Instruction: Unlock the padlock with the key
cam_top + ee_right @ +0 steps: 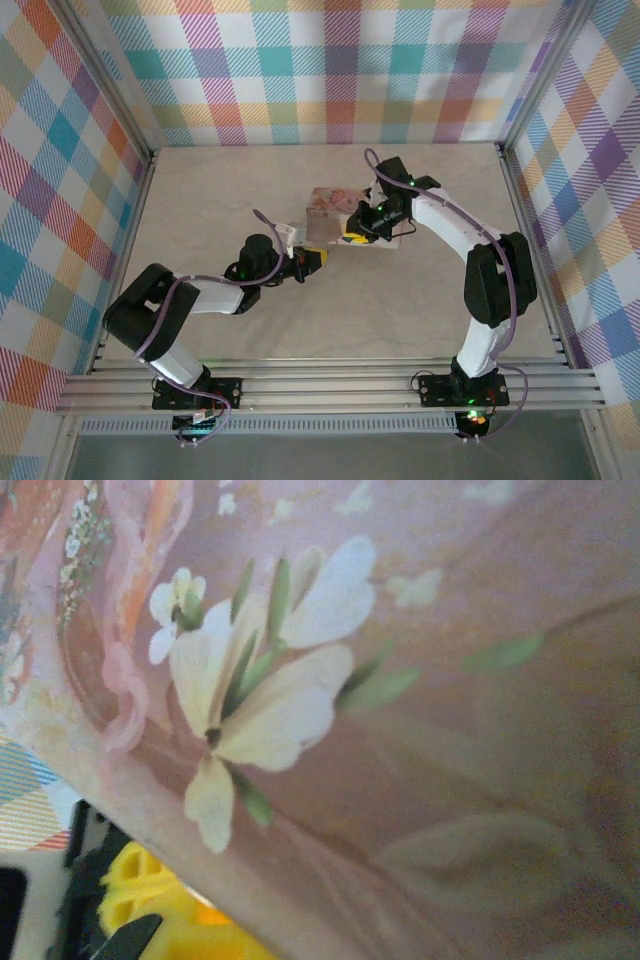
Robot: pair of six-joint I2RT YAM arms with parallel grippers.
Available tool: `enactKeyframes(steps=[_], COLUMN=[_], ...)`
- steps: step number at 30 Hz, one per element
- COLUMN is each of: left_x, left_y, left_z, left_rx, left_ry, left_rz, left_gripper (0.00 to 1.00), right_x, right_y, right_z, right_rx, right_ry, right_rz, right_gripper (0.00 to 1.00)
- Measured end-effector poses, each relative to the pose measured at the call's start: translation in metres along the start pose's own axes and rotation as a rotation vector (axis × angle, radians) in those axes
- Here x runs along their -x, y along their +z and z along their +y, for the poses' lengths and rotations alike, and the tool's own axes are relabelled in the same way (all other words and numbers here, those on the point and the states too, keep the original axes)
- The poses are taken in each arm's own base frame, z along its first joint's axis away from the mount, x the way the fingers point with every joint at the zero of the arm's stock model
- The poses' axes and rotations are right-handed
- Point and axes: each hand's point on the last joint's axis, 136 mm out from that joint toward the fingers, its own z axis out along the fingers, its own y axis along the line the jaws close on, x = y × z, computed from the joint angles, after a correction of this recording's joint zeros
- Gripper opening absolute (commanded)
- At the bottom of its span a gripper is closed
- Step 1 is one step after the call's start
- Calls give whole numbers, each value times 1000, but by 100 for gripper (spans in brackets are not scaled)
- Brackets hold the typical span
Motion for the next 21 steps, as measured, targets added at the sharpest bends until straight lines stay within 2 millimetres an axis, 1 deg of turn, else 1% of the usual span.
enactKeyframes(steps=[2, 7, 11, 15, 19, 21], left_x=[1, 10, 12, 12, 21, 23], left_y=[4, 11, 17, 23, 26, 27], left_z=[4, 6, 8, 1, -9, -10], left_rx=[-1, -31, -46, -70, -99, -97], left_ry=[-23, -53, -78, -76, -71, -70], left_rz=[-23, -98, -126, -134, -158, -166], left_gripper=[0, 0, 0, 0, 0, 0], right_x=[1, 2, 2, 4, 5, 6], right_y=[-1, -2, -4, -7, -10, -11], right_z=[2, 4, 5, 8, 8, 9], right_rx=[15, 34, 38, 40, 31, 26], right_ry=[26, 80, 104, 116, 128, 133], right_rz=[1, 7, 9, 5, -2, -7], right_gripper=[0, 0, 0, 0, 0, 0])
